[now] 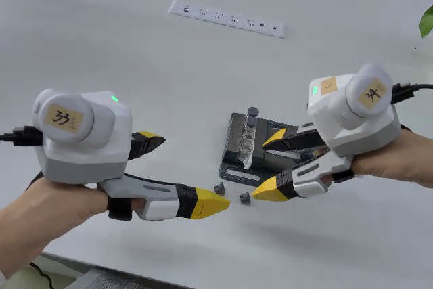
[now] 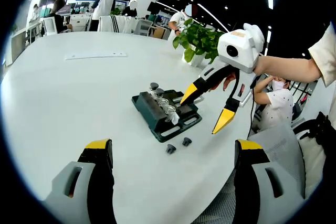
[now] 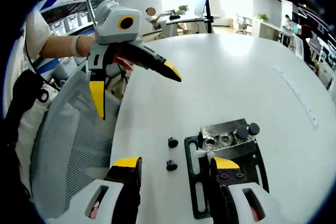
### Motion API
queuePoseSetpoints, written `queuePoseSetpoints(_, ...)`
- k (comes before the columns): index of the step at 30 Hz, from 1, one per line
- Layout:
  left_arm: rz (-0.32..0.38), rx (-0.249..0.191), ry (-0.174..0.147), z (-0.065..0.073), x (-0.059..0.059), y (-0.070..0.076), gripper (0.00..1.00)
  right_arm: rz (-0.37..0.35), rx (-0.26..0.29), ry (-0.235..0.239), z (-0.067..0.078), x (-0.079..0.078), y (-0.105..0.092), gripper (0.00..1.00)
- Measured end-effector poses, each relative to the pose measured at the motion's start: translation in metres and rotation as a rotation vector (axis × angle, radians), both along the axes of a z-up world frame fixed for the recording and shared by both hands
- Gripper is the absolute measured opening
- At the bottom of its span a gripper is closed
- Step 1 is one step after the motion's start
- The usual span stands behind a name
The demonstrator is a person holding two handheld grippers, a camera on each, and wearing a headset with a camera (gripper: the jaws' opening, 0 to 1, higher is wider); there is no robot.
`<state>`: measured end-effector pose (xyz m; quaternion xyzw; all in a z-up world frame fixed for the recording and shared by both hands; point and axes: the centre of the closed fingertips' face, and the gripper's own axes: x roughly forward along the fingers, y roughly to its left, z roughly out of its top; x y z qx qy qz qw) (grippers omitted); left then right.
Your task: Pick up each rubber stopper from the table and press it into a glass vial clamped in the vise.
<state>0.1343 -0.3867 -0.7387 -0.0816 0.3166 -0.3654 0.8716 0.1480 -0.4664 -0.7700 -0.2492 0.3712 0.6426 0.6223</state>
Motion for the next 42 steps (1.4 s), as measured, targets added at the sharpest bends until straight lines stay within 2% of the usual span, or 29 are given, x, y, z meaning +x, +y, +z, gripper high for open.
queuePoseSetpoints(5,-0.007,0.004,-0.001,0.001,-0.001,-0.001,0.96,0.018,-0.019,0.02,-0.017,-0.009,-0.006,0.47)
queuePoseSetpoints(13,-0.012,0.005,-0.003,0.003,-0.003,-0.004,0.96,0.071,-0.03,-0.019,-0.037,-0.011,-0.012,0.34)
queuePoseSetpoints(23,-0.008,0.008,0.003,0.003,-0.004,-0.004,0.96,0.147,-0.012,-0.067,-0.042,-0.012,-0.002,0.22)
queuePoseSetpoints(30,-0.012,0.005,0.009,0.001,-0.006,-0.005,0.96,0.167,-0.035,-0.082,-0.046,-0.012,-0.001,0.18)
queuePoseSetpoints(42,-0.01,0.004,0.015,0.0,-0.008,-0.005,0.95,0.181,-0.037,-0.092,-0.053,-0.013,0.003,0.12)
